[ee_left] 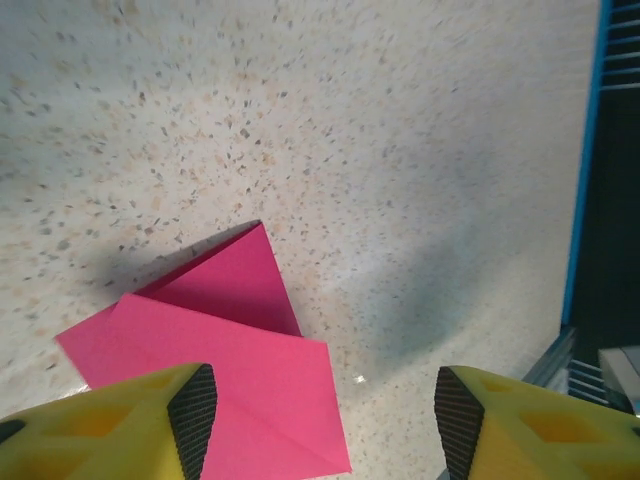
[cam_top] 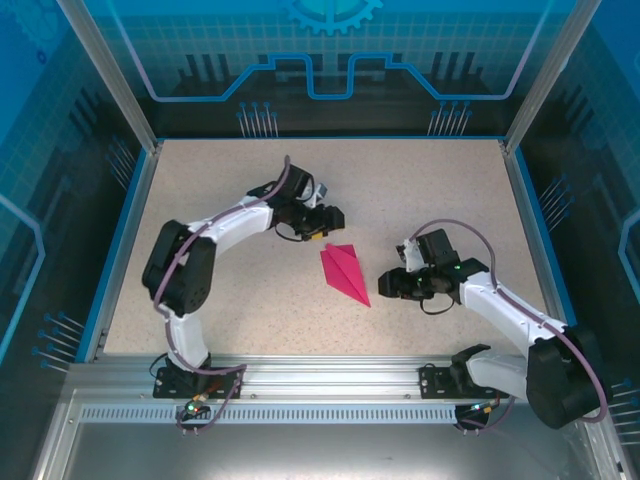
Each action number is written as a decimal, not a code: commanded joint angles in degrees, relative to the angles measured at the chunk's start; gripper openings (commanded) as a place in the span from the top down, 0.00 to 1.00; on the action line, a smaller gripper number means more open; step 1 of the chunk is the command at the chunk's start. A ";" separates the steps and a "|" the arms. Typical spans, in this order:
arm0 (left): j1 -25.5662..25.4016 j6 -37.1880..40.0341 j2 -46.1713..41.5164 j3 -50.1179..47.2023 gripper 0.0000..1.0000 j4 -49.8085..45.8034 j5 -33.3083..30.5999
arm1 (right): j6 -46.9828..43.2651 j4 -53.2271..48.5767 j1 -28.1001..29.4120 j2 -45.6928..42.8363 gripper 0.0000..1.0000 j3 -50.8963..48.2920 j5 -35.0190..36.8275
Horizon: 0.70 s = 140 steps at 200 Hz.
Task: Fold a paper plane with a square sheet of paper (fold left side to right side)
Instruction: Fourth fold the wing at the center of the table, then turn over the paper at the center of the table.
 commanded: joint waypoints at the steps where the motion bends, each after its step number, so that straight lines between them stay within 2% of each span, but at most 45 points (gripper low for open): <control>1: 0.42 -2.17 -1.95 -5.92 0.36 2.41 0.43 | -2.45 2.98 -0.88 -0.91 0.50 0.69 0.06; 47: 0.02 -5.80 1.99 -9.91 0.43 9.92 3.71 | -2.67 4.64 -0.88 -0.75 0.48 0.55 0.16; 140: -2.10 -7.15 10.10 -5.53 0.49 10.56 4.69 | -2.85 3.42 -0.89 -0.45 0.48 0.33 0.94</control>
